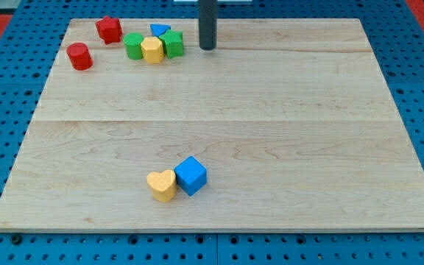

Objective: Make the blue triangle to touch the right side of the red star

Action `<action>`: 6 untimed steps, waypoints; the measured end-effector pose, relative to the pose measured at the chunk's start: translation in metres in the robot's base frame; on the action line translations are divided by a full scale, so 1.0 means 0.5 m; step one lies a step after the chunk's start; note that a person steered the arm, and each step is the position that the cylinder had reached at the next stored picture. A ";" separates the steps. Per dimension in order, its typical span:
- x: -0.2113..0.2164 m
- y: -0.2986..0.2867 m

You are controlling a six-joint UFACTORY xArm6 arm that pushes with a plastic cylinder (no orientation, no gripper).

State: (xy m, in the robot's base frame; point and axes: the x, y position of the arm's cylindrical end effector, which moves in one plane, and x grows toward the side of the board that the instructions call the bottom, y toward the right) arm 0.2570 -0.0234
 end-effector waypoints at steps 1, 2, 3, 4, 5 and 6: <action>-0.032 -0.057; -0.044 -0.094; -0.053 -0.153; -0.070 -0.172; -0.075 -0.193; -0.073 -0.187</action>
